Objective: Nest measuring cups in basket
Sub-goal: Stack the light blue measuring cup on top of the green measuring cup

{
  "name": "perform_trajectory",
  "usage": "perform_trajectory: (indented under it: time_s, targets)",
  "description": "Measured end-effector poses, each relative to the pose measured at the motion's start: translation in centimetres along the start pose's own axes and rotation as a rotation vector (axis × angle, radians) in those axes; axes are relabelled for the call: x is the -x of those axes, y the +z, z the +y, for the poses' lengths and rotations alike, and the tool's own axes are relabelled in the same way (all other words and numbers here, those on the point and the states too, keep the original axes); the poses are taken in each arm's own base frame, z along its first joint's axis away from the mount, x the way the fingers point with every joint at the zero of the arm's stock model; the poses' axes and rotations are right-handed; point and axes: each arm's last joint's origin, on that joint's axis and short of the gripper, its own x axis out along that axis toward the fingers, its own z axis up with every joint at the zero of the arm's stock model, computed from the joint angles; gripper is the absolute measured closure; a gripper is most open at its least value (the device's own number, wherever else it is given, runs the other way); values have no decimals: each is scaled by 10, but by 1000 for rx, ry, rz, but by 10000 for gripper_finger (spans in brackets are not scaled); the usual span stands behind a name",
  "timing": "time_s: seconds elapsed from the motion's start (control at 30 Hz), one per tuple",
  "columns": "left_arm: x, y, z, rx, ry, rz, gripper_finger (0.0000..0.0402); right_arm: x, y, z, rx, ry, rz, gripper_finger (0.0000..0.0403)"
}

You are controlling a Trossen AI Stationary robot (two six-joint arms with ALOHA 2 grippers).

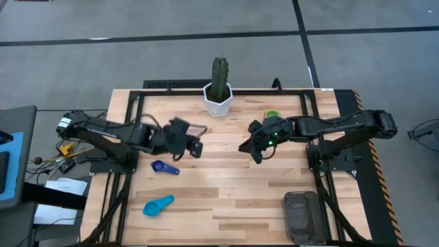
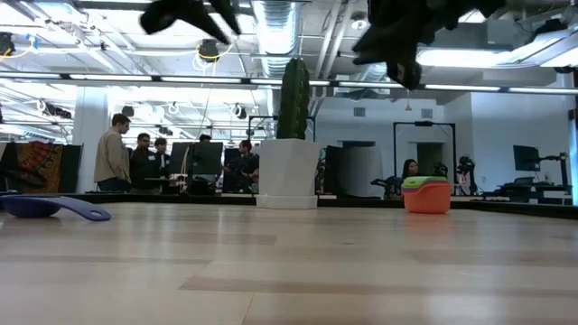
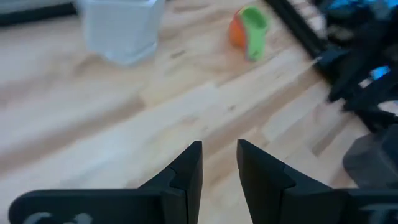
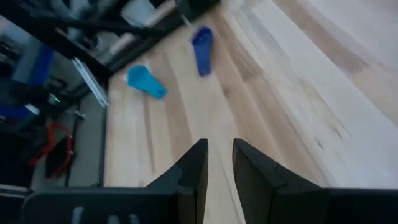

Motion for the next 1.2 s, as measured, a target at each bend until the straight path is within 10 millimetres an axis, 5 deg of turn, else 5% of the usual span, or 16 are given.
perform_trajectory:
  time_s: [0.23, 0.63, 0.97, 1.2]
  targets:
    - [17, -49, -3, 119, 93, 184, 315, -2, -2, 3, 10, 12, 2, 305]
    - [50, -134, 9, -42, 386, 629, 283, -4, 6, -5, 10, -1, -47, 305]
    - [59, -195, 54, 15, 336, 748, 275, -1, 18, -12, -35, -3, -118, 305]
    - [62, -218, 81, 3, 375, 962, 275, -1, 23, -11, -81, 6, -177, 305]
